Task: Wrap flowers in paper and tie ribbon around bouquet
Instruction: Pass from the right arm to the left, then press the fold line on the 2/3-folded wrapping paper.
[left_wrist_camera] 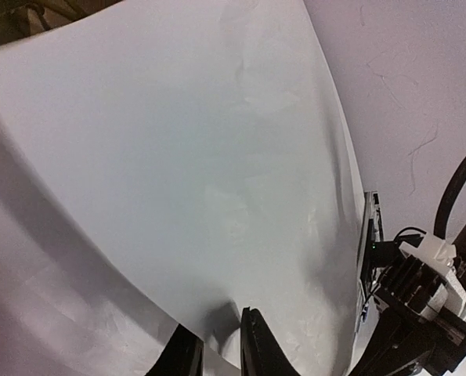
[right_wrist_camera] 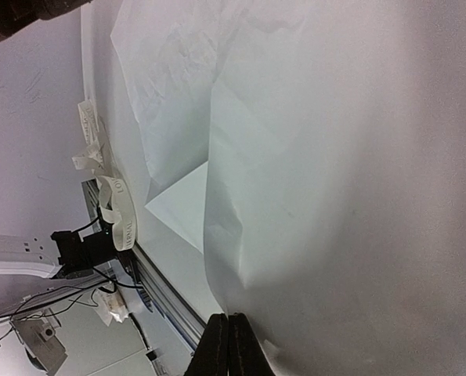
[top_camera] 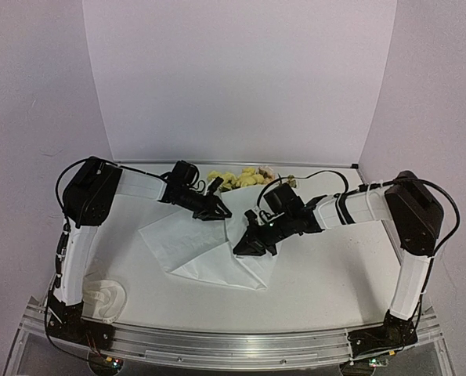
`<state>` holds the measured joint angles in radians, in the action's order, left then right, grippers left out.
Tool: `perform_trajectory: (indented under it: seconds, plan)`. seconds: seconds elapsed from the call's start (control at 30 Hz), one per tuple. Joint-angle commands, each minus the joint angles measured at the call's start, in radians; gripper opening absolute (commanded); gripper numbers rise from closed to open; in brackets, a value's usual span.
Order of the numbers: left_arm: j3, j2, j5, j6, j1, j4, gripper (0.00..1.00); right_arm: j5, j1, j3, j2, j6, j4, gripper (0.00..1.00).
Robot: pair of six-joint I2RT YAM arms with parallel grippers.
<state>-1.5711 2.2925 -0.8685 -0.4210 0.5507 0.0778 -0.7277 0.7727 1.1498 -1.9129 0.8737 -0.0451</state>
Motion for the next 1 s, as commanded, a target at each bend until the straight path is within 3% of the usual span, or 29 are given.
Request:
perform_trajectory:
  seconds: [0.0, 0.17, 0.27, 0.47, 0.7, 0.97]
  plan:
    - [-0.031, -0.015, 0.015, 0.003, 0.000, -0.064, 0.04, -0.012, -0.004, 0.034, -0.005, 0.006, 0.010, 0.09]
    - [-0.008, -0.038, 0.049, 0.011, 0.000, -0.062, 0.00, 0.019, -0.023, -0.017, 0.045, 0.000, 0.006, 0.33]
    - [0.008, -0.052, 0.066, 0.016, 0.000, -0.059, 0.00, 0.042, -0.035, -0.062, 0.097, -0.006, 0.006, 0.41]
    - [0.041, -0.082, 0.119, 0.006, 0.000, -0.068, 0.00, 0.093, -0.041, -0.139, 0.134, 0.010, 0.031, 0.41]
    - [0.045, -0.098, 0.161, -0.014, 0.000, -0.055, 0.00, 0.115, -0.037, -0.259, 0.097, 0.121, 0.240, 0.41]
    - [0.069, -0.127, 0.214, -0.026, 0.000, -0.043, 0.00, 0.148, -0.013, -0.364, 0.109, 0.160, 0.331, 0.40]
